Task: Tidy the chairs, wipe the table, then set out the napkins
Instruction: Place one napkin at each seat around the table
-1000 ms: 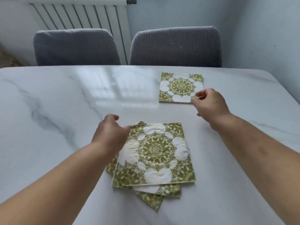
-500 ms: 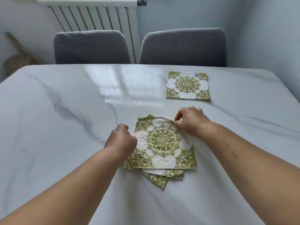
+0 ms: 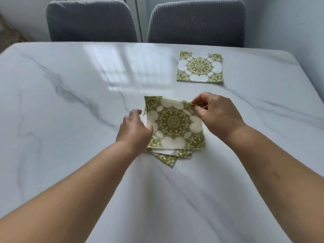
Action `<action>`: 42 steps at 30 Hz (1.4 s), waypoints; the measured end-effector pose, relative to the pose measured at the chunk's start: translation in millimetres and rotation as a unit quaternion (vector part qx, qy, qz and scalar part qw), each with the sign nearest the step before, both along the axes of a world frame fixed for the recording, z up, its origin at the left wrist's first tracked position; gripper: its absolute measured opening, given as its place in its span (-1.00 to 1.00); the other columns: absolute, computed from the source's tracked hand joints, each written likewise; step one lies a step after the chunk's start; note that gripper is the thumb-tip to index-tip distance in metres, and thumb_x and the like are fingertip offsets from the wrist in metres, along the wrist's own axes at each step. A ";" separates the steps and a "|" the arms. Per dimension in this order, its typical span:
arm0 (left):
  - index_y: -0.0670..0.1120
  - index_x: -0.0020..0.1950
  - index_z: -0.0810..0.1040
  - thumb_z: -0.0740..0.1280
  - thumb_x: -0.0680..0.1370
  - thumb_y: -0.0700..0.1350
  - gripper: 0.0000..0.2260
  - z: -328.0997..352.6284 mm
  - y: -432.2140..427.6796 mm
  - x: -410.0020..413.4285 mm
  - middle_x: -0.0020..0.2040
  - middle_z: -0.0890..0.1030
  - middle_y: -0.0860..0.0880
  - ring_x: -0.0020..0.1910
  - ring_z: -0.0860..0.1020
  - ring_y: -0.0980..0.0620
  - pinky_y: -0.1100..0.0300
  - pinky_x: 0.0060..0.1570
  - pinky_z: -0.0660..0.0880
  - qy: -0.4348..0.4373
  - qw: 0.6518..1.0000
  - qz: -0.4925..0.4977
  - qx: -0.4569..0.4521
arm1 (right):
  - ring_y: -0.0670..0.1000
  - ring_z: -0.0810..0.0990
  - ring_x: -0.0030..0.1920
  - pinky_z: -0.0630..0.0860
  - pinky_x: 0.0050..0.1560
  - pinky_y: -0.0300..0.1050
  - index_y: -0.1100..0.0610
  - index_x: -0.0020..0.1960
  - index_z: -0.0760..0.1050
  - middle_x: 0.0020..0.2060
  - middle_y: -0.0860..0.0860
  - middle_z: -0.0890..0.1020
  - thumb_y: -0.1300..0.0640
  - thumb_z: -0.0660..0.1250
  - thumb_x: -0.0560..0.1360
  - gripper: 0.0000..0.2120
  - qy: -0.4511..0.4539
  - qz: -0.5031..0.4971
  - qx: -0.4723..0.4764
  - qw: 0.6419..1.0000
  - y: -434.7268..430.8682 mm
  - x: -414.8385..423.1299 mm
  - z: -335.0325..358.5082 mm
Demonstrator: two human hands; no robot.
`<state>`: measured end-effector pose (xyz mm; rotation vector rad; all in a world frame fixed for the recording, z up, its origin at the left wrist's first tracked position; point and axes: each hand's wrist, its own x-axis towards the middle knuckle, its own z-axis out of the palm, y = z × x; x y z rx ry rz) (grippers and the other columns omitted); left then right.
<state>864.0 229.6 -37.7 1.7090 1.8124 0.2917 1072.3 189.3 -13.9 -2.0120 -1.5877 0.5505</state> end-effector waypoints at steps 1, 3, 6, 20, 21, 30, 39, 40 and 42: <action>-0.02 0.47 0.22 0.33 0.51 -0.04 -0.44 0.8 -3.5 -0.1 0.40 0.36 -0.07 0.33 0.38 -0.06 -0.02 0.26 0.40 -0.026 1.000 -0.001 0.007 | -0.06 0.62 -0.12 0.52 -0.04 -0.19 0.04 0.07 0.60 -0.09 -0.06 0.67 0.13 0.35 0.54 -0.87 0.013 -0.001 0.040 0.999 -7.3 -2.9 9.9; 0.01 0.48 0.20 0.41 0.46 0.00 -0.34 3.6 -12.3 -0.1 0.41 0.34 -0.03 0.36 0.34 0.00 0.01 0.30 0.38 -0.137 0.990 0.014 0.005 | -0.12 0.63 -0.18 0.55 -0.08 -0.22 0.01 0.02 0.58 -0.15 -0.12 0.66 0.12 0.37 0.53 -0.92 0.079 -0.001 0.103 0.992 -29.3 -7.0 33.4; 0.00 0.40 0.29 0.48 0.40 0.05 -0.36 14.0 -33.8 4.6 0.28 0.49 0.00 0.23 0.46 0.09 0.15 0.21 0.43 -0.352 0.934 0.066 -0.012 | 0.01 0.69 -0.17 0.64 -0.15 -0.08 0.00 -0.04 0.55 -0.19 0.01 0.69 0.16 0.40 0.52 -0.92 0.260 -0.040 0.159 0.952 -72.2 -10.9 66.0; -0.15 -0.01 0.53 0.29 0.55 -0.29 -0.92 6.6 -143.1 21.1 -0.12 0.61 -0.11 -0.21 0.58 -0.03 0.04 -0.12 0.55 -0.295 0.906 0.011 -0.302 | -0.01 0.68 -0.17 0.66 -0.18 -0.06 0.16 0.09 0.53 -0.06 0.08 0.69 0.25 0.41 0.48 -0.81 0.444 -0.330 -0.145 0.820 -234.2 -20.8 -20.9; -0.13 -0.02 0.53 0.28 0.56 -0.28 -0.92 6.4 -148.5 20.6 -0.10 0.61 -0.12 -0.16 0.57 -0.07 0.00 -0.04 0.54 -0.289 0.909 0.006 -0.301 | -0.01 0.67 -0.18 0.65 -0.16 -0.05 0.14 0.04 0.54 -0.08 0.08 0.69 0.25 0.41 0.48 -0.85 0.439 -0.322 -0.159 0.824 -241.9 -22.3 -19.4; -0.13 0.20 0.50 0.34 0.52 -0.25 -0.74 -2.7 -175.9 13.7 0.01 0.64 -0.14 -0.03 0.64 -0.14 -0.16 0.03 0.58 -0.242 0.938 0.025 -0.247 | 0.11 0.67 -0.11 0.65 -0.08 0.12 0.11 -0.05 0.55 -0.15 0.04 0.67 0.10 0.39 0.49 -0.91 0.317 -0.321 -0.186 0.873 -273.4 -29.3 -27.0; -0.06 0.06 0.50 0.39 0.49 -0.29 -0.78 -9.6 -179.8 1.3 -0.03 0.65 -0.12 -0.04 0.64 -0.10 -0.02 0.04 0.58 -0.252 0.943 0.057 -0.209 | 0.09 0.67 -0.09 0.62 0.00 0.12 0.09 0.10 0.53 -0.13 0.03 0.67 0.08 0.39 0.42 -0.73 0.235 -0.290 -0.230 0.899 -283.1 -34.3 -41.1; -0.06 0.05 0.50 0.39 0.48 -0.29 -0.78 -9.7 -179.3 -1.6 -0.03 0.65 -0.12 -0.05 0.65 -0.11 -0.01 0.02 0.59 -0.249 0.944 0.056 -0.207 | 0.10 0.68 -0.12 0.62 -0.01 0.12 0.10 0.10 0.53 -0.14 0.03 0.67 0.11 0.40 0.43 -0.75 0.241 -0.286 -0.232 0.898 -283.1 -36.0 -40.7; -0.05 0.04 0.51 0.37 0.47 -0.30 -0.78 -10.5 -178.6 -7.1 -0.05 0.66 -0.13 -0.08 0.65 -0.10 0.01 0.00 0.59 -0.241 0.948 0.053 -0.203 | 0.12 0.69 -0.15 0.63 -0.03 0.14 0.10 0.06 0.52 -0.17 0.05 0.67 0.16 0.38 0.44 -0.80 0.248 -0.276 -0.236 0.898 -282.8 -38.8 -41.3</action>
